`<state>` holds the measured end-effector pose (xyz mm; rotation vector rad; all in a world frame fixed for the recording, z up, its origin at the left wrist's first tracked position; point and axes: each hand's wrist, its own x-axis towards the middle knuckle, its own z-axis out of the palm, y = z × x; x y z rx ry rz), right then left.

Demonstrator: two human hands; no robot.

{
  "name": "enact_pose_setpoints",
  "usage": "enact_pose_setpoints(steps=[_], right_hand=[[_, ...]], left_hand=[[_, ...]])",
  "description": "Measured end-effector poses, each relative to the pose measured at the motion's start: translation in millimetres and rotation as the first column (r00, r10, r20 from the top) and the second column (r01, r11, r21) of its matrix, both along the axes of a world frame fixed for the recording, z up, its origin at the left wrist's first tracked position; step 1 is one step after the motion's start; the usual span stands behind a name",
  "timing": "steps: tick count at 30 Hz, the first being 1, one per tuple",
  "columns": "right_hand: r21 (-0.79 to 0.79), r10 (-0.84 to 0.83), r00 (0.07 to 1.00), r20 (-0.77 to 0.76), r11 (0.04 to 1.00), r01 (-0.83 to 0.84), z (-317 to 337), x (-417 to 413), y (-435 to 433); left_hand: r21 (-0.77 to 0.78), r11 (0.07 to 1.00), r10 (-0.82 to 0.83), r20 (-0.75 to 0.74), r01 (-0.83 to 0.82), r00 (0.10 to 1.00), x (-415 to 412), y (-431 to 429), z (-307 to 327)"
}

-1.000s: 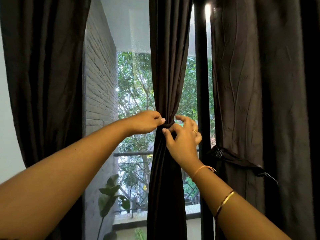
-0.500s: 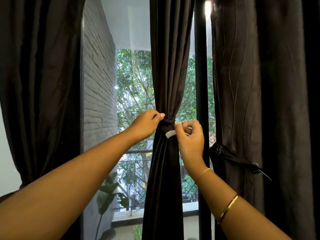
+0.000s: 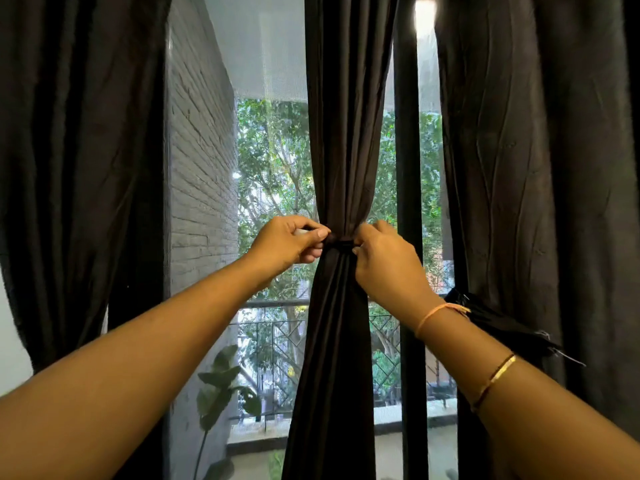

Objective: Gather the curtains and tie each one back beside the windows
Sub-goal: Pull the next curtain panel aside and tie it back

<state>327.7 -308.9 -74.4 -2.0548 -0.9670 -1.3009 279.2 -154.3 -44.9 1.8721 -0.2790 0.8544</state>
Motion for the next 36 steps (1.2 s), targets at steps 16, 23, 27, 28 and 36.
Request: enact_pose_setpoints(steps=[16, 23, 27, 28, 36], right_hand=[[0.268, 0.392, 0.883, -0.258, 0.907, -0.324, 0.1, 19.8, -38.3], [0.401, 0.519, 0.77, -0.371, 0.838, -0.372, -6.4, 30.8, -21.6], [0.317, 0.416, 0.811, -0.412, 0.9, -0.3, -4.3, 34.0, -11.1], [0.314, 0.421, 0.784, -0.457, 0.9, -0.301, -1.4, 33.8, -9.9], [0.51, 0.681, 0.478, -0.554, 0.732, -0.452, 4.2, 32.3, 17.9]], left_hand=[[0.124, 0.98, 0.131, 0.175, -0.154, 0.976, 0.4, 38.0, -0.4], [0.086, 0.979, 0.168, 0.169, -0.185, 0.971, 2.9, 45.6, -16.6], [0.109, 0.973, 0.189, 0.142, -0.206, 0.972, 0.0, 42.4, -21.7], [0.126, 0.969, 0.2, 0.117, -0.214, 0.973, 1.0, 40.9, -22.9], [0.01, 0.995, 0.098, -0.001, -0.098, 0.995, 22.4, 3.6, -32.7]])
